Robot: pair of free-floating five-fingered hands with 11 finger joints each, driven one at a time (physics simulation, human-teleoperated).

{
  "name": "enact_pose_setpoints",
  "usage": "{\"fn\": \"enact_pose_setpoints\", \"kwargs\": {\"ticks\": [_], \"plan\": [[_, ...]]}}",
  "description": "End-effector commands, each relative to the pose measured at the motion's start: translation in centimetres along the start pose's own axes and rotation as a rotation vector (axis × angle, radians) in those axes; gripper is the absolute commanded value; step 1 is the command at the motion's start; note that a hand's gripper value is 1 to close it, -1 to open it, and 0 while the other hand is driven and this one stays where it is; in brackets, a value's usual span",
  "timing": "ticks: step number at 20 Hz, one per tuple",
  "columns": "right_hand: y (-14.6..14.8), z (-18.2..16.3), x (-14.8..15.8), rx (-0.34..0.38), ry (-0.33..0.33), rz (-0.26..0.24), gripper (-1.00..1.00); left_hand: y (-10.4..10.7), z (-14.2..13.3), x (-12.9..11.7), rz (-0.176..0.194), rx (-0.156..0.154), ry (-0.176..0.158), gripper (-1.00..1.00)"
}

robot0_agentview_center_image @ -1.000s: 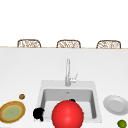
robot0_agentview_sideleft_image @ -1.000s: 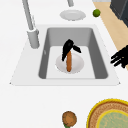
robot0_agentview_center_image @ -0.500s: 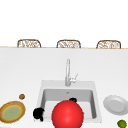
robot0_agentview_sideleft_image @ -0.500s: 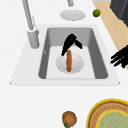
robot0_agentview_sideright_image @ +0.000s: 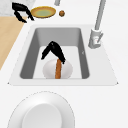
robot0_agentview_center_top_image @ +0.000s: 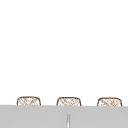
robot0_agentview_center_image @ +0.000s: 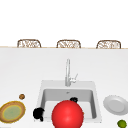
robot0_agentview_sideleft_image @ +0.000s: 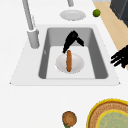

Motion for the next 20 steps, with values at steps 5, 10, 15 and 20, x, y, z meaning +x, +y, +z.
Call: {"fn": "enact_pose_setpoints", "kwargs": {"ticks": [5, 10, 15, 20], "plan": [[-1.2, 4.6, -1.3, -0.070, -0.010, -0.003, -1.00, 0.0, 0.0, 0.0, 0.000, 0.000, 0.000, 0.00], [-0.3, 8.6, -1.8, -0.131, -0.007, 0.006, -1.00, 0.0, 0.0, 0.0, 0.000, 0.000, 0.000, 0.00], [1.1, 13.0, -2.1, -0.199, -0.006, 0.018, -1.00, 0.0, 0.0, 0.0, 0.000, 0.000, 0.000, 0.00], [0.9, 16.9, -2.7, -0.258, -0.010, 0.034, -1.00, 0.0, 0.0, 0.0, 0.000, 0.000, 0.000, 0.00]]}}
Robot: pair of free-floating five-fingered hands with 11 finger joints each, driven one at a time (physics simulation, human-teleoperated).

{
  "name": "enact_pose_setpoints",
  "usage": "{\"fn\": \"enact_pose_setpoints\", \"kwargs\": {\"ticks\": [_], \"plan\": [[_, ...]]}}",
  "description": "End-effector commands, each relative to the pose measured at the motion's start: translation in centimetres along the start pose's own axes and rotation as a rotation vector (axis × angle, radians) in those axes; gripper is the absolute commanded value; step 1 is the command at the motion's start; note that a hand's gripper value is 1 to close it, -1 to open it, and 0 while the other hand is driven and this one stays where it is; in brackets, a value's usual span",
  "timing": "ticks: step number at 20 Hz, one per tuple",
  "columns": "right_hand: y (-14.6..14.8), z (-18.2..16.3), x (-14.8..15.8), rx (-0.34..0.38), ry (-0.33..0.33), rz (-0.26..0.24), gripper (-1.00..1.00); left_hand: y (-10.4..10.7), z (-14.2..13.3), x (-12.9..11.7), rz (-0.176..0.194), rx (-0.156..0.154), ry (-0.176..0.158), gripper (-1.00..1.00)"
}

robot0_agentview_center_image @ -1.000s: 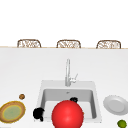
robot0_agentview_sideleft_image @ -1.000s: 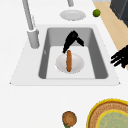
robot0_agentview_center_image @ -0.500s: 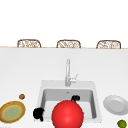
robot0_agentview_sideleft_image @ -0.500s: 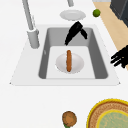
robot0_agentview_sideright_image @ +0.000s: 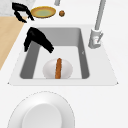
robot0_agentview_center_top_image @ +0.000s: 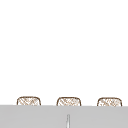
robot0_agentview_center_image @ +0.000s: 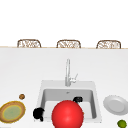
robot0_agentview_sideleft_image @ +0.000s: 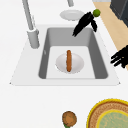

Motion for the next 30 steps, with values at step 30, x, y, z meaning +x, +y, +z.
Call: {"fn": "enact_pose_setpoints", "kwargs": {"ticks": [30], "plan": [[5.1, 19.7, -4.9, -0.230, -0.020, 0.046, -1.00, 0.0, 0.0, 0.0, 0.000, 0.000, 0.000, 0.00]]}}
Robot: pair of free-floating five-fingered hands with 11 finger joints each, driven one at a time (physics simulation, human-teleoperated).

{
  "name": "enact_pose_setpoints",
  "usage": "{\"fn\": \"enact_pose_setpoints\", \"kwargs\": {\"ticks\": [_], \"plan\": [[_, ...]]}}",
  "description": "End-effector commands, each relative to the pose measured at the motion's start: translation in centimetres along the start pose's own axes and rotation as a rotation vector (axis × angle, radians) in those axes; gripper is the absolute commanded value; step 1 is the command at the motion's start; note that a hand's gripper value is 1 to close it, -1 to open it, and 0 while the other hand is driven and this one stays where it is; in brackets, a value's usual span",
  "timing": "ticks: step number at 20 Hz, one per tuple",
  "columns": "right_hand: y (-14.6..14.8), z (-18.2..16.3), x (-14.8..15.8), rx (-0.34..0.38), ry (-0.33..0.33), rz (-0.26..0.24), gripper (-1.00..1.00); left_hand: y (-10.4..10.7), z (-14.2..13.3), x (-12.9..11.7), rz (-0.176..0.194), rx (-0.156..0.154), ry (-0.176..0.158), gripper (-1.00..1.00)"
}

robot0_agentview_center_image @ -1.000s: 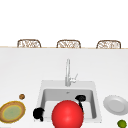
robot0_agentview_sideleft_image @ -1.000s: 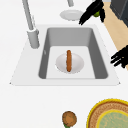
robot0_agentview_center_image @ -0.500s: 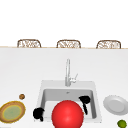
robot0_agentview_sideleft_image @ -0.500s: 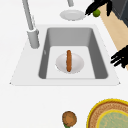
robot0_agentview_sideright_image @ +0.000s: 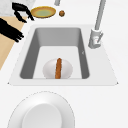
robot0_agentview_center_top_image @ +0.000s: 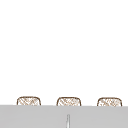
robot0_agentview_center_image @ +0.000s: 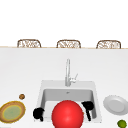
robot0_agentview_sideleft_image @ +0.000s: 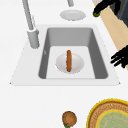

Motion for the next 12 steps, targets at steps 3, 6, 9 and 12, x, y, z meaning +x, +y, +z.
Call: {"fn": "enact_pose_setpoints", "kwargs": {"ticks": [3, 6, 9, 12], "plan": [[1.81, 1.92, 0.27, 0.004, -0.005, 0.021, -1.00, 0.00, 0.00, 0.00, 0.000, 0.000, 0.000, 0.00], [1.58, 1.49, 0.21, 0.020, 0.001, 0.001, -1.00, 0.00, 0.00, 0.00, 0.000, 0.000, 0.000, 0.00], [1.82, 1.36, 0.43, 0.033, 0.001, -0.001, -1.00, 0.00, 0.00, 0.00, 0.000, 0.000, 0.000, 0.00], [1.93, 1.54, 0.30, 0.034, 0.000, 0.000, -1.00, 0.00, 0.00, 0.00, 0.000, 0.000, 0.000, 0.00]]}}
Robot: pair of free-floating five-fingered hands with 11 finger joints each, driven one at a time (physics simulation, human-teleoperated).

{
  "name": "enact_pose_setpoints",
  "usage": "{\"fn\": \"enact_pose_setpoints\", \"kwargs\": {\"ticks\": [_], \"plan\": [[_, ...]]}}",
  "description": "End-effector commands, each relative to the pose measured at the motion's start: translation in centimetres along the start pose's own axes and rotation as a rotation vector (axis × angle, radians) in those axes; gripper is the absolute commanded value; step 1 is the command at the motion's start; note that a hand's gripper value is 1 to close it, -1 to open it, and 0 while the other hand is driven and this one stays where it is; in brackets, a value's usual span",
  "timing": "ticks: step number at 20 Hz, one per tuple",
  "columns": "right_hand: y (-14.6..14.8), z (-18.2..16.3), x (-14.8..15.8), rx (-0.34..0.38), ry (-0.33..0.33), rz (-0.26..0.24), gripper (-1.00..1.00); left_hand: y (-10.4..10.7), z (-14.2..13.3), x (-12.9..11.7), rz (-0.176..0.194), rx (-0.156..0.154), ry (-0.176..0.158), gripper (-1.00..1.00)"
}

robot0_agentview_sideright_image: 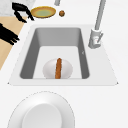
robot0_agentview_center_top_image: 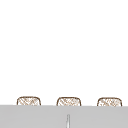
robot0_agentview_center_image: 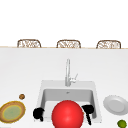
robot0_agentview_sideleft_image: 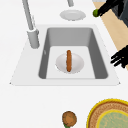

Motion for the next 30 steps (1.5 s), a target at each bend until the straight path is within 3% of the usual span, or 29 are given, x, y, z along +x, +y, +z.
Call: {"fn": "enact_pose_setpoints", "kwargs": {"ticks": [1, 6, 14, 30], "plan": [[0.0, 0.0, 0.0, 0.000, -0.006, 0.003, -1.00, 0.0, 0.0, 0.0, 0.000, 0.000, 0.000, 0.00], [-0.7, -0.4, 0.0, -0.046, 0.013, 0.024, -1.00, 0.0, 0.0, 0.0, 0.000, 0.000, 0.000, 0.00], [-3.8, -3.9, 0.1, -0.081, -0.004, 0.002, -1.00, 0.0, 0.0, 0.0, 0.000, 0.000, 0.000, 0.00], [-9.0, -8.3, 0.9, -0.465, -0.012, 0.045, -1.00, 0.0, 0.0, 0.0, 0.000, 0.000, 0.000, 0.00]]}}
